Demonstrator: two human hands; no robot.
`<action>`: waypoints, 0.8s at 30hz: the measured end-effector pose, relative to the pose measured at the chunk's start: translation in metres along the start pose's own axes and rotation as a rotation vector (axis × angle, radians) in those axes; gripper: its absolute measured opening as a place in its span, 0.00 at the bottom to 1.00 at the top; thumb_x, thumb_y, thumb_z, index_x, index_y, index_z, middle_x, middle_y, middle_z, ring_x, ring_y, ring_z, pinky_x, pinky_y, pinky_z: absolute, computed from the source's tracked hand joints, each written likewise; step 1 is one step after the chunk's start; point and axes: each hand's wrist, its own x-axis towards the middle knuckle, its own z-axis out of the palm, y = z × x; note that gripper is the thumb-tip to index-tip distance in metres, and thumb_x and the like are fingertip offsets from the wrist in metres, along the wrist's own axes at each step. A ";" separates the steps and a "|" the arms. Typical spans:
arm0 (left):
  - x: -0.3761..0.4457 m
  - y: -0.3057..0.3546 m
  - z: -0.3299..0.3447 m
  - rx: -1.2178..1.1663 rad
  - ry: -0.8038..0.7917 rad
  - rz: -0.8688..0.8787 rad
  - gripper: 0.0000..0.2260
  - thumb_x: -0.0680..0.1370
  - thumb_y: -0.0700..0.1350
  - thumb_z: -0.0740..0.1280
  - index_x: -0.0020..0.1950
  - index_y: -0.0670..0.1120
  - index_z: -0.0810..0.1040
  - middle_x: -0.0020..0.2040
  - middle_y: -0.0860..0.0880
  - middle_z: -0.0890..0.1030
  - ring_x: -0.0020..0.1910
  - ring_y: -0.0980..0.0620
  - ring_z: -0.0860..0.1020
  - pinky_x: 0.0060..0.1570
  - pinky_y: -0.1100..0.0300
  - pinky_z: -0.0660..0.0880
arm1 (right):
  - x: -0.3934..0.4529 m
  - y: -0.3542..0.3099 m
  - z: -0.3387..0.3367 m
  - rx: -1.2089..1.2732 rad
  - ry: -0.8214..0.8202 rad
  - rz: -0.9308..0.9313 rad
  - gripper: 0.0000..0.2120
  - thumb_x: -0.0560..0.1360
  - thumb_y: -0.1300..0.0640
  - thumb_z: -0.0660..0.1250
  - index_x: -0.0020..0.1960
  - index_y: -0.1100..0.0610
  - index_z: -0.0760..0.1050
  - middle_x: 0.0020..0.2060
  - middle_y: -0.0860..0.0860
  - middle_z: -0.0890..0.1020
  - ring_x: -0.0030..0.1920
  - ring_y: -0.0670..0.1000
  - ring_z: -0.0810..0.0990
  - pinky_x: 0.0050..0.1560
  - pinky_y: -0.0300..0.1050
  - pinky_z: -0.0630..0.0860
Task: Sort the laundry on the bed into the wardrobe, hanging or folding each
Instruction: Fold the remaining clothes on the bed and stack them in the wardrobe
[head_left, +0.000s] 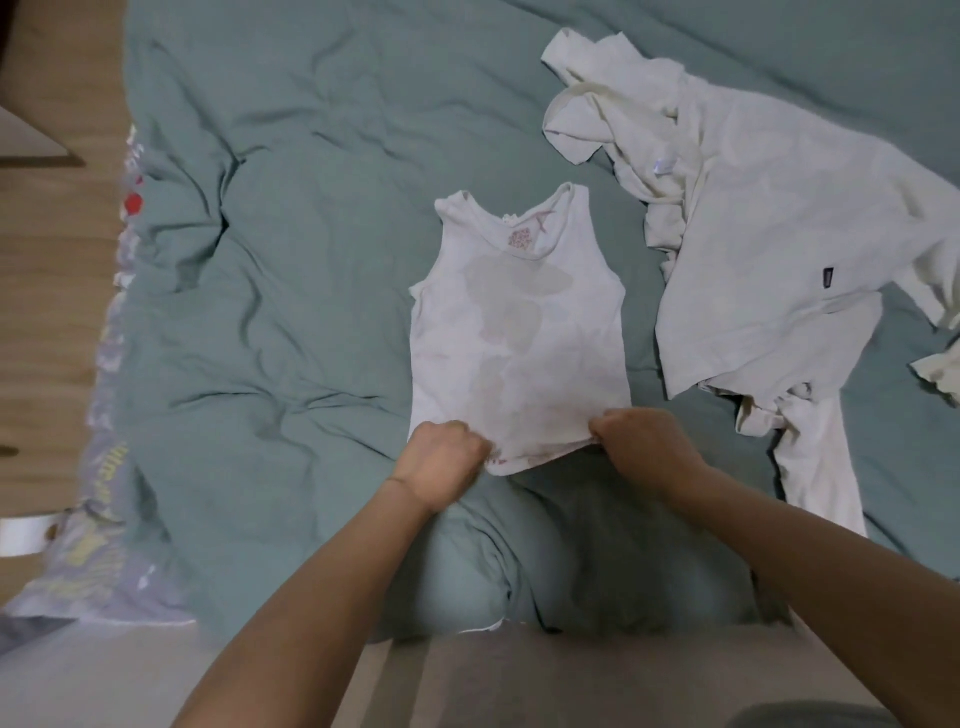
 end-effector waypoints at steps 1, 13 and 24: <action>0.003 0.000 -0.011 -0.068 -0.062 -0.081 0.08 0.78 0.51 0.62 0.52 0.50 0.77 0.52 0.49 0.81 0.54 0.45 0.78 0.43 0.57 0.70 | 0.002 0.002 -0.009 0.108 0.026 0.089 0.05 0.75 0.64 0.63 0.42 0.55 0.74 0.39 0.53 0.80 0.40 0.55 0.81 0.37 0.46 0.71; 0.048 -0.022 -0.127 -0.479 0.090 -0.433 0.07 0.72 0.47 0.69 0.40 0.48 0.71 0.44 0.43 0.79 0.48 0.40 0.78 0.37 0.59 0.63 | 0.072 0.036 -0.125 0.399 0.251 0.177 0.09 0.80 0.54 0.60 0.50 0.59 0.75 0.46 0.56 0.81 0.48 0.58 0.77 0.44 0.48 0.70; 0.163 -0.113 -0.149 -0.101 0.213 -0.427 0.11 0.81 0.50 0.57 0.57 0.51 0.77 0.54 0.48 0.82 0.57 0.46 0.77 0.53 0.56 0.62 | 0.201 0.096 -0.121 0.301 0.325 0.299 0.06 0.80 0.62 0.54 0.50 0.58 0.70 0.46 0.55 0.77 0.45 0.58 0.76 0.42 0.48 0.70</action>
